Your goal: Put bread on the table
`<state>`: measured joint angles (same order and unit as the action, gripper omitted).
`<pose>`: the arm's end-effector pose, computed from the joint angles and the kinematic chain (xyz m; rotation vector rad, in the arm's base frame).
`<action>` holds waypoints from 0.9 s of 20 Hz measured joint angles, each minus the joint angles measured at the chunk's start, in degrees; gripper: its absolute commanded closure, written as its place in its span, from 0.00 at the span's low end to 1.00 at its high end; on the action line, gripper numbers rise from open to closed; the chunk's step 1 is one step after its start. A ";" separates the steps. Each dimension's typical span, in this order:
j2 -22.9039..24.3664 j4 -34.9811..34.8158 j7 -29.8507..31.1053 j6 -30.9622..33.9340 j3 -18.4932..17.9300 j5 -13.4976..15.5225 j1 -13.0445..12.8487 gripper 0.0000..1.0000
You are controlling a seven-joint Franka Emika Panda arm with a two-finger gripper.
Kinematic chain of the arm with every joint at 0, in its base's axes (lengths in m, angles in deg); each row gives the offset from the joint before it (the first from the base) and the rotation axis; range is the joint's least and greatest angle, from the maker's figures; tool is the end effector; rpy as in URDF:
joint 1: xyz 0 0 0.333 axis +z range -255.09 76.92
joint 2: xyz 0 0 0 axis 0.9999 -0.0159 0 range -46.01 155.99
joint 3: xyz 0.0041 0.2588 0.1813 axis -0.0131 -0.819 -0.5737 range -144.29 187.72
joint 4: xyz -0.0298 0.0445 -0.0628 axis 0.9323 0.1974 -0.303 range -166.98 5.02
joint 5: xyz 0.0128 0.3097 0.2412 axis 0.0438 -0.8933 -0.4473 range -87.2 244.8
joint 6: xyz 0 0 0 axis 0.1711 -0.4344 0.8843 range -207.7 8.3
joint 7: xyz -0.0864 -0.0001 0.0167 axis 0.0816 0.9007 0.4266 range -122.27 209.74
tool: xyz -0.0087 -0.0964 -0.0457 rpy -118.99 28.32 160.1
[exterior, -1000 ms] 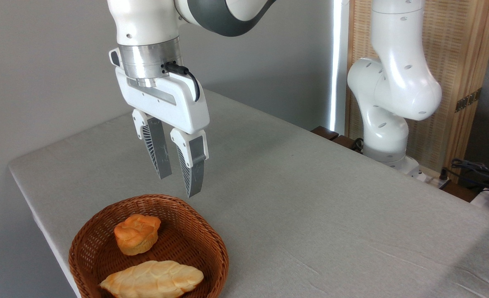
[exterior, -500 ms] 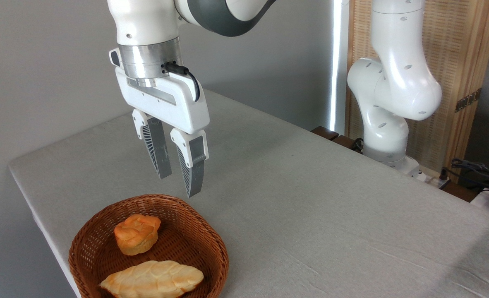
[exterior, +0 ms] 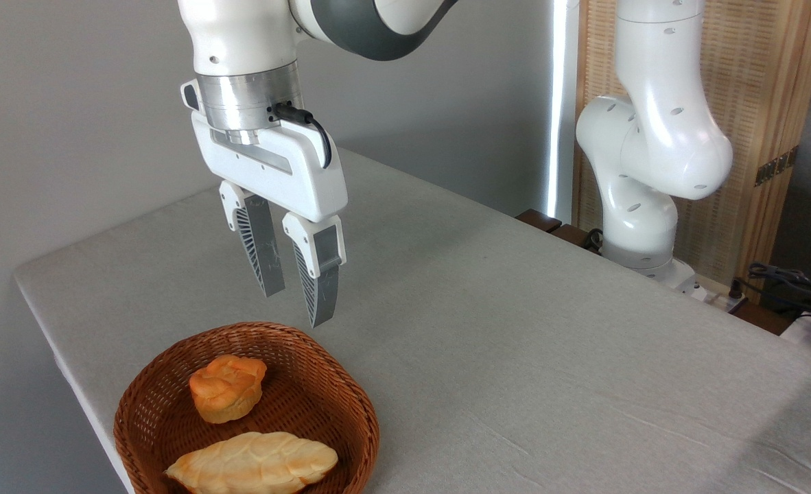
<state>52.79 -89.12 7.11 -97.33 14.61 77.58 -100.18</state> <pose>0.5815 -0.0399 0.5579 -2.8993 1.0809 -0.1003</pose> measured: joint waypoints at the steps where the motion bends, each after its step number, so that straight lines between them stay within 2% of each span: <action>1: 0.00 0.00 0.00 -0.02 0.00 0.00 0.00 0.00; 10: -0.08 0.02 0.00 -0.21 0.03 0.03 -0.01 0.00; 18: -1.53 -1.33 0.00 -9.98 0.84 1.24 -0.22 0.00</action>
<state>51.26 -90.44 7.11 -107.32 15.46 78.82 -100.40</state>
